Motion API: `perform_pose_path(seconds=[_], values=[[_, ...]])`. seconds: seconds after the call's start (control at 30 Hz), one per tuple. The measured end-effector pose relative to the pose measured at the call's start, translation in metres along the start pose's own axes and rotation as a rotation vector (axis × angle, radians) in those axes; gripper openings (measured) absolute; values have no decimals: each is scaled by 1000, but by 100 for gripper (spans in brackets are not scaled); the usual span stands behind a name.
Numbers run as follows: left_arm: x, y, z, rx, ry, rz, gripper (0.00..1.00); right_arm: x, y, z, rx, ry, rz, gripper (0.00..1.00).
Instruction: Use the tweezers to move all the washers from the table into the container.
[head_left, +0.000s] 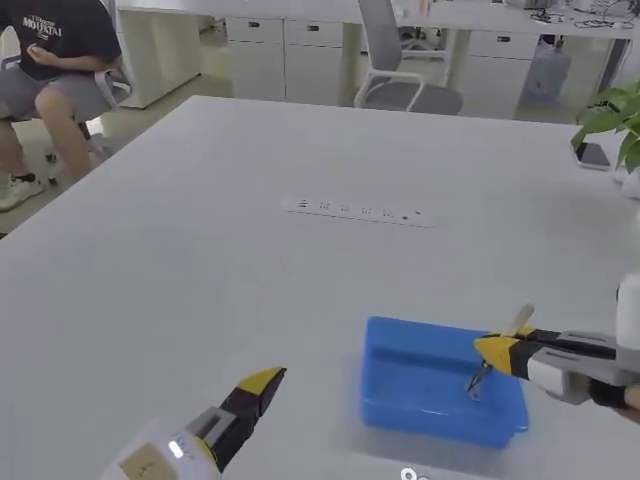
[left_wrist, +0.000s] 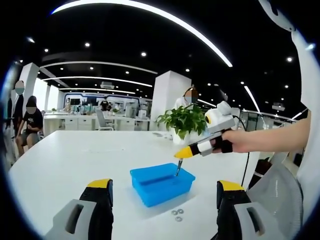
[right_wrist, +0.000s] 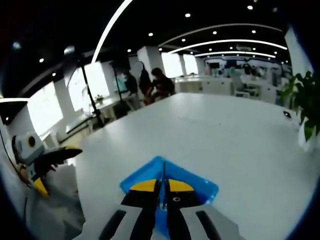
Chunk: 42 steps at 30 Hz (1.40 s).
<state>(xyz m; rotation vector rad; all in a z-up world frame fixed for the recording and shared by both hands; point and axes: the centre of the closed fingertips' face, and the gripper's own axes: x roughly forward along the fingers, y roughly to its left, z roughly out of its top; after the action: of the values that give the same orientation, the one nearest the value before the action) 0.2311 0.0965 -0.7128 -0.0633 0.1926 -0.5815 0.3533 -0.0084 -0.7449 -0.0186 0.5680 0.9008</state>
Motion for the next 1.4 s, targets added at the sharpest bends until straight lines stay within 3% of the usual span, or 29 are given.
perform_pose_path(seconds=[0.47,0.77,1.17,1.4], values=[[1,0,-2,1,11,0,87,28,-26,-14,38,48,-17,3],[2,0,-2,-2,10,-6,87,39,-24,-27,38,83,-7,3],[2,0,-3,-8,13,-8,87,46,-29,-34,-20,107,0,3],[2,-2,-4,-6,16,-18,86,42,-25,-32,-30,86,-2,4]])
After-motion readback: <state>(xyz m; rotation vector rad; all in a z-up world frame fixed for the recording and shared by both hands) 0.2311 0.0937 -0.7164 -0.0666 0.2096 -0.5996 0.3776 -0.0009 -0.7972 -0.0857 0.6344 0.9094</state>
